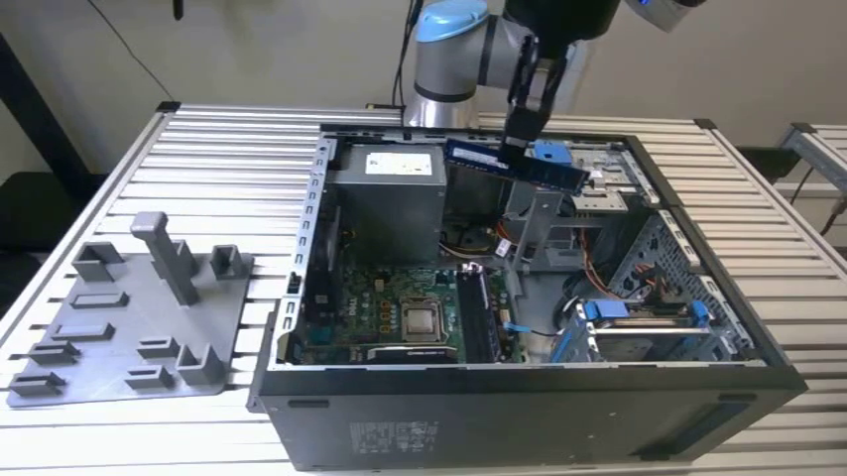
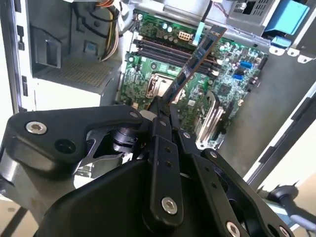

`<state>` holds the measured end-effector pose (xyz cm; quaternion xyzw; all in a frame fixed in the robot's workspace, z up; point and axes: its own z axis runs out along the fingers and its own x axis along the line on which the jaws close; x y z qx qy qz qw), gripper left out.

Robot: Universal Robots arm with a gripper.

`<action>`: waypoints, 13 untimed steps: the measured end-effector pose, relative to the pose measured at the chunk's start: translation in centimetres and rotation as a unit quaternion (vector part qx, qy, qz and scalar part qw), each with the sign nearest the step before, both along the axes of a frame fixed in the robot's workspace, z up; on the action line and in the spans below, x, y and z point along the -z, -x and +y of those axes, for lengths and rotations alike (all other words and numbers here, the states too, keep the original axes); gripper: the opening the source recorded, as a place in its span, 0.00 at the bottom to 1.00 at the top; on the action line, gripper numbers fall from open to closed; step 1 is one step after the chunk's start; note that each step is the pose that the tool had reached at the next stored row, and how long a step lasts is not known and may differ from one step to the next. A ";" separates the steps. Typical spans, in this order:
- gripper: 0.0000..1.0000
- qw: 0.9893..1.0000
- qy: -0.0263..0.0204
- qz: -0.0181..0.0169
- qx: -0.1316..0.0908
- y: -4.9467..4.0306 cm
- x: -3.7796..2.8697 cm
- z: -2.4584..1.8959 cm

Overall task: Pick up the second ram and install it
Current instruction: 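Insert the second ram into the second slot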

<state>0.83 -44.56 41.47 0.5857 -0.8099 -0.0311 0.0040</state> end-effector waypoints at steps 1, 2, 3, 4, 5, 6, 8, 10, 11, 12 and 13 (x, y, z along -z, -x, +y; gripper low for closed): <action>0.13 1.000 0.000 0.000 0.007 0.00 0.01 0.00; 0.13 1.000 0.000 0.000 0.014 0.00 0.01 0.00; 0.13 1.000 0.000 0.000 0.021 0.00 0.02 0.00; 0.13 1.000 0.000 0.000 0.028 0.00 0.03 0.00; 0.13 0.999 0.000 0.000 0.036 0.00 0.03 0.00; 0.13 0.999 0.000 0.000 0.043 0.00 0.03 0.00; 0.13 0.998 0.000 0.000 0.057 0.00 0.04 0.00; 0.13 0.998 0.000 0.000 0.069 0.00 0.04 0.00; 0.13 0.997 0.000 0.000 0.076 0.00 0.05 0.00; 0.13 0.997 0.000 0.000 0.082 0.00 0.05 0.00; 0.13 0.996 0.000 0.000 0.088 0.00 0.06 0.00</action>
